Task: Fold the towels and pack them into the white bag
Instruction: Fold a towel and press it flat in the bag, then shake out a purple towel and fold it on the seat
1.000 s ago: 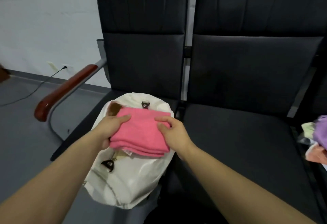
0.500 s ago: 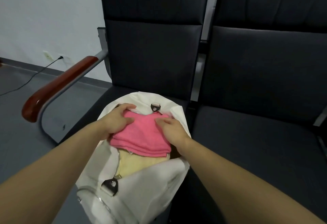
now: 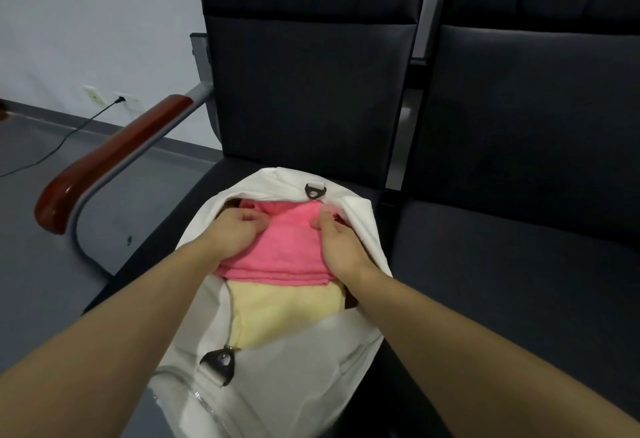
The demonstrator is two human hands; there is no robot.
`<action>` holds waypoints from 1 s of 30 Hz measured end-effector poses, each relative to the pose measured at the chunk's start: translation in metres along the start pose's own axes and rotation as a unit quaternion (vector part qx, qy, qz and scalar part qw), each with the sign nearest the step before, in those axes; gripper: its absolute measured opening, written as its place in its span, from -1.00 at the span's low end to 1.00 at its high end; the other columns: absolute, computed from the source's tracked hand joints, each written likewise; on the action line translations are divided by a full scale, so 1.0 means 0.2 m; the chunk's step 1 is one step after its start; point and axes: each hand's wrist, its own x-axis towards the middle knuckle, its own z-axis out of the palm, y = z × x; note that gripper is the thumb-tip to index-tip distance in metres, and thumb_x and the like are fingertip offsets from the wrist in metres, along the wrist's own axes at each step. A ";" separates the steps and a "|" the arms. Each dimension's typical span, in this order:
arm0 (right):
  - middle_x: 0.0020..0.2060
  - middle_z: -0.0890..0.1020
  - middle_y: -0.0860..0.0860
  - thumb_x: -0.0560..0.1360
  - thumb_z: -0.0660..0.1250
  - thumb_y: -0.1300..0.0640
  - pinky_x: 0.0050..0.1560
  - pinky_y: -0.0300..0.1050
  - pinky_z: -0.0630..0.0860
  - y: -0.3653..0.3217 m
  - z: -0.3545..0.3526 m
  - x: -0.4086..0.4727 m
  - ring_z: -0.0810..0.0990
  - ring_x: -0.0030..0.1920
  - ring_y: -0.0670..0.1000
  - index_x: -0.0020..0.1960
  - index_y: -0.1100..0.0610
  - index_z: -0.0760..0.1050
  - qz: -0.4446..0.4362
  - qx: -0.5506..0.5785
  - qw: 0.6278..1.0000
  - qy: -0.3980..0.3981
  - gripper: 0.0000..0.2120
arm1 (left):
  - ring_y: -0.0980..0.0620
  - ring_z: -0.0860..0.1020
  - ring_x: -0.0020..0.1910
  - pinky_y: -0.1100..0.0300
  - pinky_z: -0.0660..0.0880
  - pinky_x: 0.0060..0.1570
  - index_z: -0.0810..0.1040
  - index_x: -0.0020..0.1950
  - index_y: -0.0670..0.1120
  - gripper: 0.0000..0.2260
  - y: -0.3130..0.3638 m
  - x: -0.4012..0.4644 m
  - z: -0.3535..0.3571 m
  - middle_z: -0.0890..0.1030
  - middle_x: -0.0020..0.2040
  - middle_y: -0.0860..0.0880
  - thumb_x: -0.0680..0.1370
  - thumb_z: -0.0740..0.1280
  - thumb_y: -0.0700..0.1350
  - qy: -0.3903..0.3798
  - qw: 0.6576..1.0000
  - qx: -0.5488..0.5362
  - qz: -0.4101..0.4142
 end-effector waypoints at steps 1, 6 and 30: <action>0.29 0.52 -0.07 0.66 -0.11 -0.31 0.28 -0.19 0.27 0.00 -0.01 0.00 0.46 0.26 -0.05 0.44 0.03 0.46 0.006 0.017 1.000 -0.016 -0.36 | -0.06 0.59 0.19 0.00 0.42 0.39 0.70 0.14 0.05 -0.69 0.02 -0.01 0.00 0.65 0.22 -0.03 0.57 0.37 0.21 -0.013 0.999 -0.045 -0.028; 0.40 0.50 0.08 0.54 -0.12 -0.49 0.47 0.07 0.34 -0.03 -0.03 0.04 0.49 0.37 0.09 0.40 0.02 0.50 0.048 0.121 0.991 -0.026 -0.21 | -0.19 0.59 0.16 -0.14 0.49 0.26 0.70 0.15 -0.06 -0.17 0.13 -0.01 -0.06 0.63 0.16 -0.13 0.36 0.17 0.61 -0.050 0.975 -0.183 -0.119; 0.31 0.57 0.01 0.70 -0.01 -0.19 0.45 -0.02 0.37 -0.11 -0.13 -0.13 0.52 0.32 0.02 0.42 -0.02 0.44 -0.022 0.056 0.997 -0.058 -0.54 | -0.09 0.33 0.48 0.07 0.17 0.47 0.35 0.56 0.00 -0.34 0.26 -0.17 0.10 0.38 0.52 -0.04 0.64 -0.07 0.37 0.092 0.994 -0.033 -0.040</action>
